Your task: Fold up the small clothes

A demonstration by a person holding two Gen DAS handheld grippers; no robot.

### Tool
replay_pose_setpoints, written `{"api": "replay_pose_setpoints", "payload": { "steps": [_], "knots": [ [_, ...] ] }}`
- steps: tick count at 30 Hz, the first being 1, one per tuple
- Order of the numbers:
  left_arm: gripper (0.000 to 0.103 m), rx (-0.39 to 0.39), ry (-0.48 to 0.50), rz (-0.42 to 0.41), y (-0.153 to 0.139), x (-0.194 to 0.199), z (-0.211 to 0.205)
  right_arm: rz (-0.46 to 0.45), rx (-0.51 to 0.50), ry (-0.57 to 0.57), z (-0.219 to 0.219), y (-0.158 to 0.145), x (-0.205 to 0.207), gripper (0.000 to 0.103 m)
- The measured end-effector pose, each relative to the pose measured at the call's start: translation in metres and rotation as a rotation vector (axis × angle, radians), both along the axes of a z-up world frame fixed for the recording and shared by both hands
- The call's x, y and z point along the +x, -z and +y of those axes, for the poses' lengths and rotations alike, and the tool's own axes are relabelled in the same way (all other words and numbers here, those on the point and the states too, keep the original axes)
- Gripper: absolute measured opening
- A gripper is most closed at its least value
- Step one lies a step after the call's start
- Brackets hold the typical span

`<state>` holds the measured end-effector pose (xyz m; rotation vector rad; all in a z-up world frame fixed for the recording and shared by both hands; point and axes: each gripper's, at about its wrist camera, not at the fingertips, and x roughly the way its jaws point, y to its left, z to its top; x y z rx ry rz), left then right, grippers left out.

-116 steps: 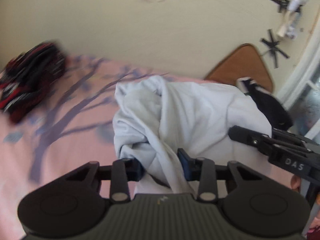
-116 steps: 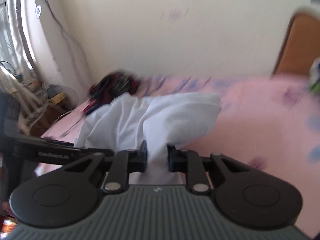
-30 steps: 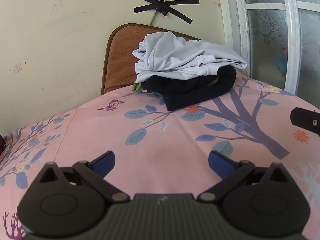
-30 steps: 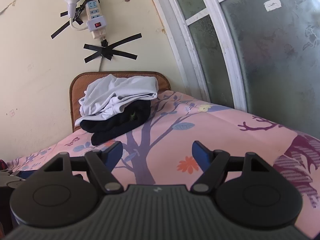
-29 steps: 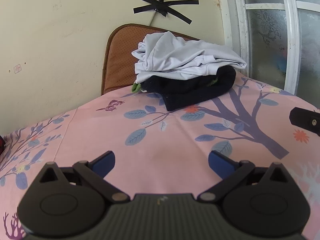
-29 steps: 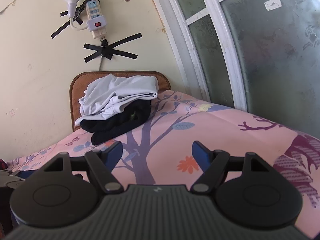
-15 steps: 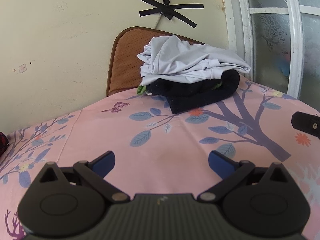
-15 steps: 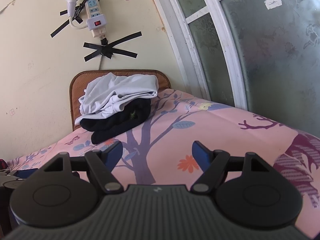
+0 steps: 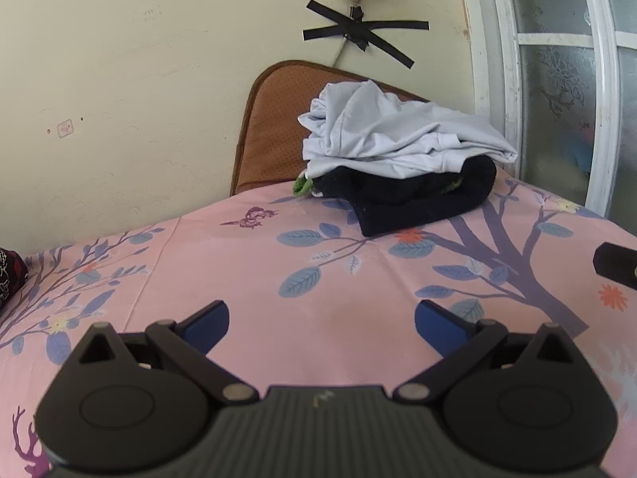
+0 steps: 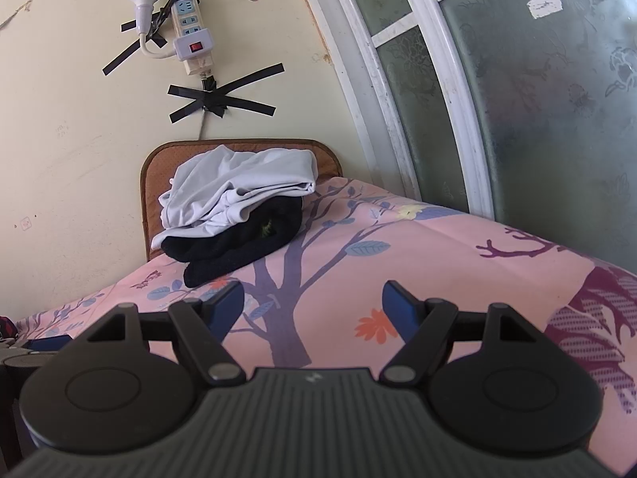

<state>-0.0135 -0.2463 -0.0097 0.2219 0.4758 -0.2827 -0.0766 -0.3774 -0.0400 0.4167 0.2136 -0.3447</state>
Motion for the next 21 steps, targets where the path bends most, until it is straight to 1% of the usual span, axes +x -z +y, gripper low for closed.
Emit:
{"api": "replay_pose_setpoints", "payload": {
  "steps": [3, 6, 9, 11, 14, 18, 21],
  "knots": [
    [0.103, -0.008, 0.007, -0.019, -0.002, -0.003, 0.002, 0.0, 0.0, -0.003, 0.0, 0.0, 0.0, 0.079],
    [0.103, 0.018, -0.002, -0.022, -0.002, -0.002, 0.0, -0.001, -0.001, -0.003, 0.001, 0.0, 0.001, 0.079],
    [0.103, -0.007, 0.01, -0.023, -0.003, -0.003, 0.004, 0.0, -0.001, -0.003, 0.001, 0.0, 0.0, 0.079],
    [0.103, -0.023, -0.001, -0.024, -0.004, -0.002, 0.007, 0.0, -0.001, -0.004, 0.001, 0.0, 0.001, 0.079],
    [0.103, -0.032, -0.037, -0.016, -0.004, 0.001, 0.01, 0.004, -0.001, -0.008, 0.001, 0.0, 0.001, 0.079],
    [0.103, -0.006, -0.08, 0.013, -0.012, 0.002, 0.019, 0.004, 0.0, -0.012, 0.002, 0.0, 0.002, 0.079],
    [0.103, -0.033, -0.076, 0.047, -0.023, -0.003, 0.03, 0.005, 0.001, -0.012, 0.001, 0.0, 0.002, 0.079]
  ]
}}
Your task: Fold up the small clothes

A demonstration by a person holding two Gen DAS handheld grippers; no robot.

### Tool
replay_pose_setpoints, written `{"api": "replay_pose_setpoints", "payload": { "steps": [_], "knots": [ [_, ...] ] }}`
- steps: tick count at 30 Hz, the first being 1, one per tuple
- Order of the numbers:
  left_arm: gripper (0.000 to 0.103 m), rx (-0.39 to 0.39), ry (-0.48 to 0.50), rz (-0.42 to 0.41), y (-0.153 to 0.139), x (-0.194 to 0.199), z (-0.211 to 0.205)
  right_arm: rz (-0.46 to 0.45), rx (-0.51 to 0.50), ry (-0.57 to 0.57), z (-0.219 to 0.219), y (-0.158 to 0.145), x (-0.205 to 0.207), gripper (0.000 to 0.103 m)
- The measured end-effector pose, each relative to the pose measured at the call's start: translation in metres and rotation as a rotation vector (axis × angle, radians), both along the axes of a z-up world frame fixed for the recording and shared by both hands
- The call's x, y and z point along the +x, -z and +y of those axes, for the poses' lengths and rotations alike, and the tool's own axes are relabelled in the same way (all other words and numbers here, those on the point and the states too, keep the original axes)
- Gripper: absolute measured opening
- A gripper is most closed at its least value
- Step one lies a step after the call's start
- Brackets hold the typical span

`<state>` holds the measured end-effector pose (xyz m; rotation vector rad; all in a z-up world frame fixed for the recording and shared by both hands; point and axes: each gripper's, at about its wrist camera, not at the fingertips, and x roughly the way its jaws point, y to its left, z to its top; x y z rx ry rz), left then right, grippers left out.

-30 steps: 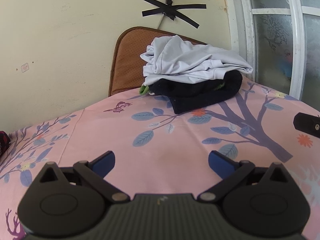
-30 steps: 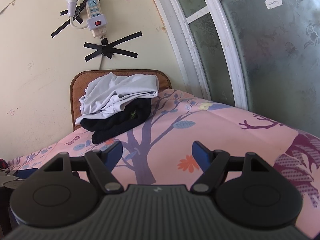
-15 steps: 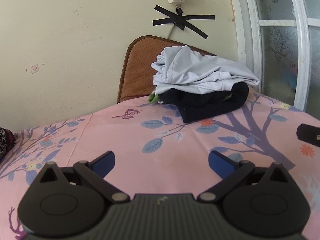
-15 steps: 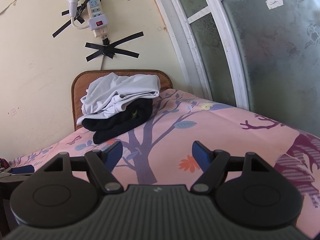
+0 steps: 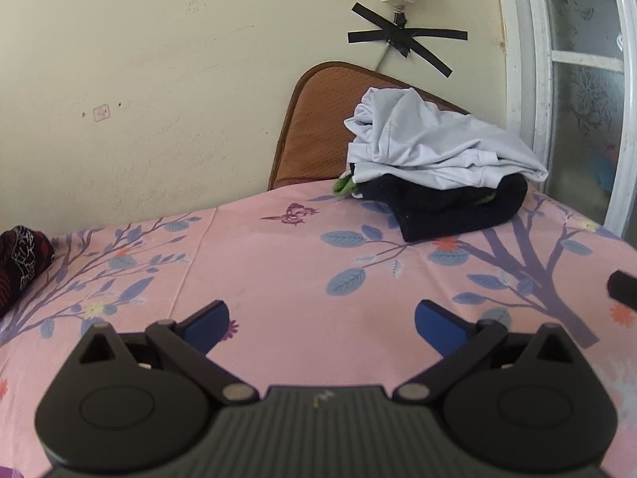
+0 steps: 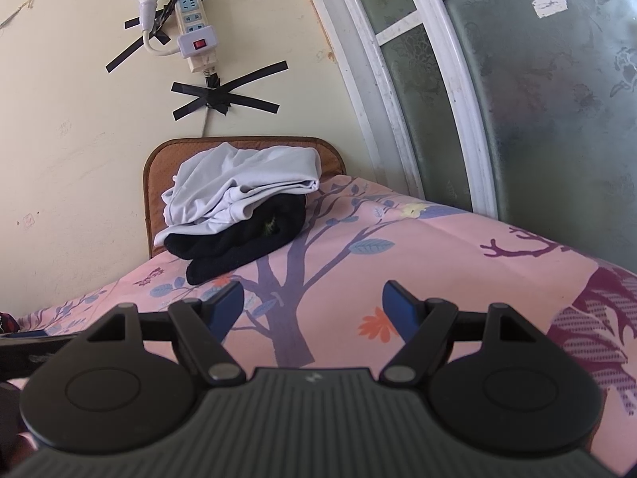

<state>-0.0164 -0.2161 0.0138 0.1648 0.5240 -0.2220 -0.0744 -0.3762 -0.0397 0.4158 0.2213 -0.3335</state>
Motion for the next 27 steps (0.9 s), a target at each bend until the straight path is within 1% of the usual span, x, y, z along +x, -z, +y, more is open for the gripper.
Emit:
{"api": "replay_pose_setpoints", "payload": {
  "steps": [3, 6, 11, 13, 19, 22, 27],
  "knots": [
    [0.103, -0.017, 0.005, 0.0, -0.012, -0.009, 0.007, 0.004, 0.001, -0.005, -0.001, 0.0, 0.0, 0.079],
    [0.103, -0.008, 0.014, -0.002, -0.021, -0.019, 0.01, 0.024, -0.004, 0.002, 0.001, -0.001, 0.0, 0.079],
    [0.103, -0.009, 0.028, -0.025, -0.033, -0.038, 0.016, 0.022, 0.019, -0.007, 0.011, -0.007, -0.018, 0.079],
    [0.103, -0.01, 0.03, -0.002, -0.035, -0.042, 0.017, 0.026, 0.016, -0.016, 0.019, -0.011, -0.028, 0.079],
    [0.103, -0.028, 0.065, 0.045, -0.037, -0.049, 0.014, 0.014, -0.054, -0.019, 0.039, -0.025, -0.055, 0.082],
    [0.103, -0.014, 0.064, 0.045, -0.037, -0.052, 0.012, 0.0, -0.068, -0.018, 0.043, -0.03, -0.063, 0.083],
    [0.103, 0.002, 0.05, 0.054, -0.035, -0.051, 0.011, -0.023, -0.06, -0.026, 0.044, -0.036, -0.07, 0.083]
  ]
}}
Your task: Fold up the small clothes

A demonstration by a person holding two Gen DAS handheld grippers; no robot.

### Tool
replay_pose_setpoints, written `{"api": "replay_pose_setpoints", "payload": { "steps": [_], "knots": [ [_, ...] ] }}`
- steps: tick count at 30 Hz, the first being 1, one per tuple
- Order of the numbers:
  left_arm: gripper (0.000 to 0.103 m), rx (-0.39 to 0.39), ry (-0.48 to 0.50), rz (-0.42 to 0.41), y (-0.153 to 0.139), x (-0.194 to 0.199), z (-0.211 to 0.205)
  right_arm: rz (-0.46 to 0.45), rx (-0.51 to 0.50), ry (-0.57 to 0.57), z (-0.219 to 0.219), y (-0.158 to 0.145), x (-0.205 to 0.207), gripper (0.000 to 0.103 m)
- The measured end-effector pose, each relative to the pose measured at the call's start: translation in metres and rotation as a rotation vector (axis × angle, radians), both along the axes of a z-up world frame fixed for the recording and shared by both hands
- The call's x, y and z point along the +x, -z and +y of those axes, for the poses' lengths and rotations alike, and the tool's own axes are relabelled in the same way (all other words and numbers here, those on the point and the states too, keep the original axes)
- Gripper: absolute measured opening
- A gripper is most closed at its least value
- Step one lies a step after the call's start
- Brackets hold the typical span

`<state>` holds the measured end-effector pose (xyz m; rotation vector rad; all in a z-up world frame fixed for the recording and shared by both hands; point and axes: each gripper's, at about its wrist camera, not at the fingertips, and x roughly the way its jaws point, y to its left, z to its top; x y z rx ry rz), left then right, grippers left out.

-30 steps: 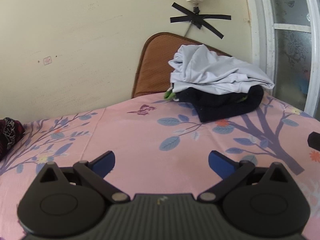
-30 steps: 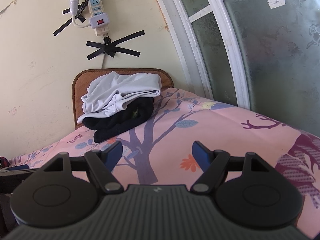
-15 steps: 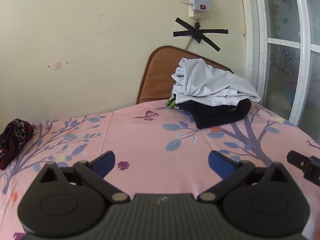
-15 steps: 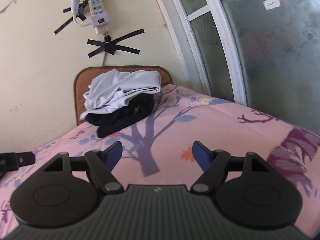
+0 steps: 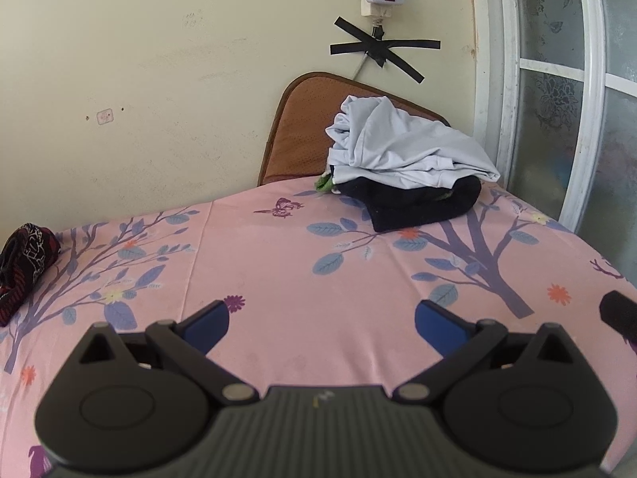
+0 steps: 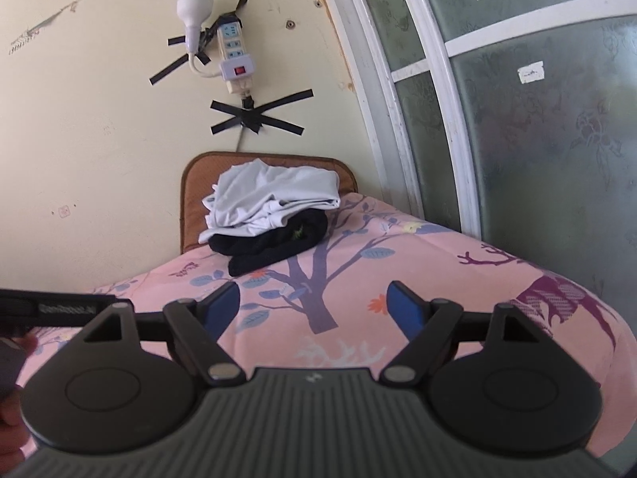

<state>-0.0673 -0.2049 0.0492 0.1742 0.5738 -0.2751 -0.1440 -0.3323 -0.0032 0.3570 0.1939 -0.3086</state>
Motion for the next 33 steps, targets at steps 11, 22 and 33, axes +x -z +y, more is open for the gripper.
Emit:
{"api": "replay_pose_setpoints", "payload": {
  "steps": [11, 22, 33],
  "knots": [
    [0.103, -0.002, -0.011, 0.003, 0.001, 0.001, 0.006, -0.035, -0.018, -0.039, 0.011, -0.012, -0.005, 0.084],
    [0.103, 0.016, -0.029, -0.008, 0.002, -0.002, 0.005, -0.042, -0.024, -0.042, 0.012, -0.014, -0.005, 0.085],
    [0.103, 0.038, -0.029, 0.022, 0.006, -0.002, 0.001, -0.049, -0.005, -0.044, 0.01, -0.012, -0.008, 0.085]
  ]
}}
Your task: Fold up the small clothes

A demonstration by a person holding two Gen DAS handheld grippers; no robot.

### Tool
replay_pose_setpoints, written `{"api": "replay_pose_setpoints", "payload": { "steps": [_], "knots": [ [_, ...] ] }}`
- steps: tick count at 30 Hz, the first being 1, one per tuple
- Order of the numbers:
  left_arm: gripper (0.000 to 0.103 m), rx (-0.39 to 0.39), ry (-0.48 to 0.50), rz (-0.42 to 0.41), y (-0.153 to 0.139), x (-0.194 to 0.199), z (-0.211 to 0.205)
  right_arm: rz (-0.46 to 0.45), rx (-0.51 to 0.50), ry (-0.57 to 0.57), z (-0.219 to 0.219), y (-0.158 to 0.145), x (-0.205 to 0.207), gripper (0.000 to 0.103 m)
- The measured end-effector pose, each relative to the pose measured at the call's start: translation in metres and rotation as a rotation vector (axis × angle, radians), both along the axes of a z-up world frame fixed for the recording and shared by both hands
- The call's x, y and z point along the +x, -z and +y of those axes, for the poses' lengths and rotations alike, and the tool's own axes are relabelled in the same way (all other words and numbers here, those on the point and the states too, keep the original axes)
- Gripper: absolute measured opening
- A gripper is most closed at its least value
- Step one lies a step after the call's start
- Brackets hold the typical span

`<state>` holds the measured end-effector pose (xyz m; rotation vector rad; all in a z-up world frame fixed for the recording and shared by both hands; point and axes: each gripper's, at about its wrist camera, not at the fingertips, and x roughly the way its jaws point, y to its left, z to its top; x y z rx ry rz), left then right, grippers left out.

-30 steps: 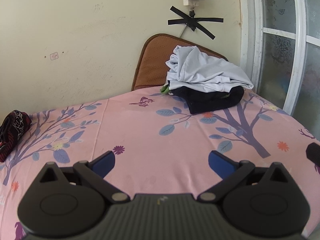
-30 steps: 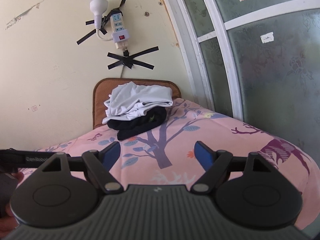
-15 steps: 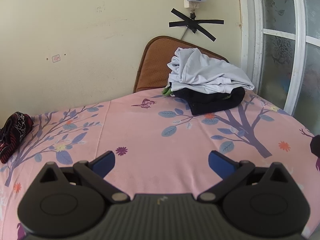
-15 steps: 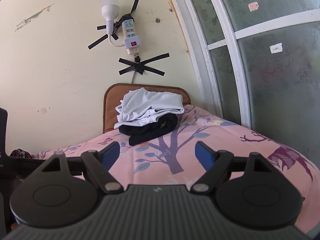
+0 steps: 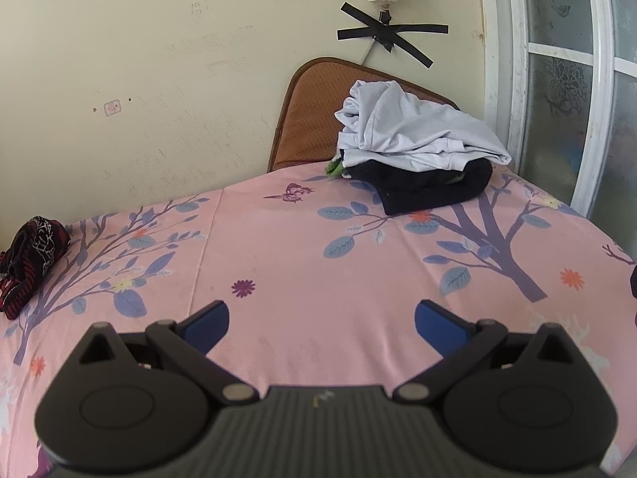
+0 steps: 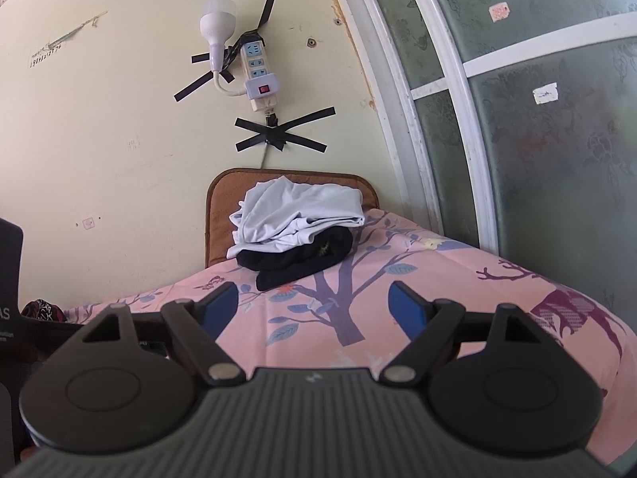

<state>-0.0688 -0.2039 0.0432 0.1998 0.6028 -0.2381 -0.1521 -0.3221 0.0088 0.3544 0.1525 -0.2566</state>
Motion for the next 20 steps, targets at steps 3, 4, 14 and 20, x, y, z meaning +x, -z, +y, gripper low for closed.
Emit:
{"api": "replay_pose_setpoints", "payload": {
  "steps": [3, 4, 14, 20],
  "knots": [
    [0.103, -0.005, -0.009, -0.002, -0.0005, -0.0003, 0.0014, 0.003, 0.012, -0.005, -0.0019, 0.0006, 0.001, 0.085],
    [0.103, -0.007, -0.01, -0.001, -0.0006, -0.0002, 0.0019, 0.004, 0.012, -0.006, -0.0021, 0.0008, 0.0014, 0.085],
    [0.103, -0.009, 0.007, 0.0, -0.0013, 0.0006, 0.0028, 0.007, 0.005, -0.006, -0.0004, 0.0011, 0.0029, 0.085],
    [0.103, -0.039, 0.06, 0.015, -0.004, -0.0001, 0.0031, 0.014, -0.005, -0.009, 0.0012, 0.0002, 0.0037, 0.085]
  ]
}}
